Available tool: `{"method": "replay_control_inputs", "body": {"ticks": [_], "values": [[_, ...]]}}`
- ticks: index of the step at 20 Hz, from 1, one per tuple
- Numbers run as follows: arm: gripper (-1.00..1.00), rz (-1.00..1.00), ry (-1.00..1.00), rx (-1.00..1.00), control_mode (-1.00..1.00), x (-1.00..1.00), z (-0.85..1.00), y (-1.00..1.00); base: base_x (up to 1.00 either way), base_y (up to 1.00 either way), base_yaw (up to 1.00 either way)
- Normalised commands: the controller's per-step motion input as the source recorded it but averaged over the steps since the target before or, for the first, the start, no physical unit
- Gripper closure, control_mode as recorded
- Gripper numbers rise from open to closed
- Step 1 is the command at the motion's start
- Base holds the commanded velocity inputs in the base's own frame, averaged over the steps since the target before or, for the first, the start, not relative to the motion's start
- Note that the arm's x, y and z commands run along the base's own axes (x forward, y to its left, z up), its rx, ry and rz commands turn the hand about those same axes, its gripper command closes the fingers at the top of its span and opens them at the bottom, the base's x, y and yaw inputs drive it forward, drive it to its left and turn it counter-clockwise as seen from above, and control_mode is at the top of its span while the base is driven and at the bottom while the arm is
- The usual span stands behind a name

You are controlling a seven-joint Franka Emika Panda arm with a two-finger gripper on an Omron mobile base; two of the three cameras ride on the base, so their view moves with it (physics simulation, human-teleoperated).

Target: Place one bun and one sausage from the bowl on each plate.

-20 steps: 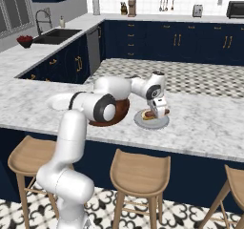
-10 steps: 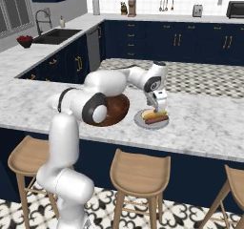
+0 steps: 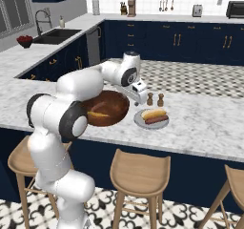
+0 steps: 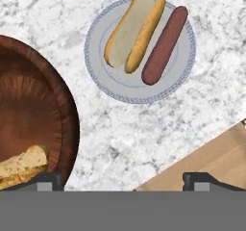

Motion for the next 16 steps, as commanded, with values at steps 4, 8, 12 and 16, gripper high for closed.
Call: {"method": "replay_control_inputs", "body": {"ticks": [4, 8, 12, 16], "values": [[-1.00, 0.40, -0.04, -0.17, -1.00, -0.78, -0.14, 0.94, 0.00, 0.00, 0.00], [-1.00, 0.40, 0.01, -0.07, -1.00, -0.54, -0.01, 1.00, 0.00, 0.00, 0.00], [-1.00, 0.27, 0.03, 0.00, -1.00, -0.08, 0.40, 1.00, 0.00, 0.00, 0.00], [-1.00, 0.05, 0.02, 0.00, -1.00, 0.01, 0.82, 1.00, 0.00, 0.00, 0.00]]}}
